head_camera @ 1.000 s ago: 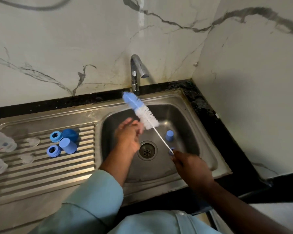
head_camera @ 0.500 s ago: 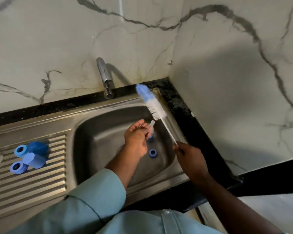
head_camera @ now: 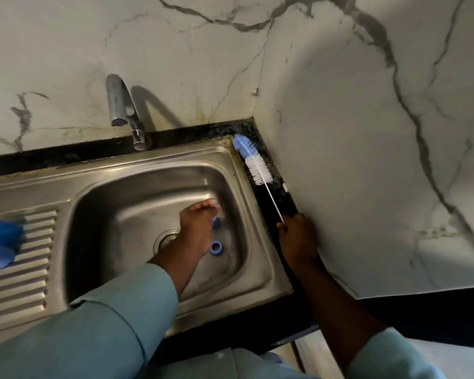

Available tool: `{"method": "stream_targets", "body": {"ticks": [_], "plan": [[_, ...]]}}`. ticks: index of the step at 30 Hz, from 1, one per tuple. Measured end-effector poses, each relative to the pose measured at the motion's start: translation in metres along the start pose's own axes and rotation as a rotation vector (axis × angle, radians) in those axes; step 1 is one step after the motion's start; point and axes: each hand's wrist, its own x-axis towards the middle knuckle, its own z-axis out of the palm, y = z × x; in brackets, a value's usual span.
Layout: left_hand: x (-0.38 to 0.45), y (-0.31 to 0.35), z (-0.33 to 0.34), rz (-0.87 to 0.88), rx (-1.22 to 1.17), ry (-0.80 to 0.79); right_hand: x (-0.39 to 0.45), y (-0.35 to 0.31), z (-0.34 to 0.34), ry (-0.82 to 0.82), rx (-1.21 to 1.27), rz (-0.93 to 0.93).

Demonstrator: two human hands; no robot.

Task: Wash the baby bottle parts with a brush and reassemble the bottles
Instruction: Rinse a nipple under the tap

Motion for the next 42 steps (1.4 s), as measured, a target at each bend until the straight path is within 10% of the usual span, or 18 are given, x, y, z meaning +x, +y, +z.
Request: {"method": "stream_targets", "body": {"ticks": [8,16,23,30,42], "plan": [[0.009,0.001,-0.036,-0.023,0.004,-0.012,-0.006,-0.024,0.005,0.148,-0.055,-0.226],[0.036,0.032,-0.088,0.008,-0.174,0.046,0.027,-0.187,0.013,-0.334,0.426,-0.469],[0.087,0.057,-0.108,-0.161,-0.428,0.021,0.118,-0.303,0.039,-0.364,0.390,-0.580],[0.135,0.057,-0.105,-0.361,-0.577,0.026,0.169,-0.321,0.116,-0.391,0.029,-0.912],[0.160,0.043,-0.087,-0.473,-0.619,-0.041,0.182,-0.334,0.130,-0.545,0.175,-0.866]]}}
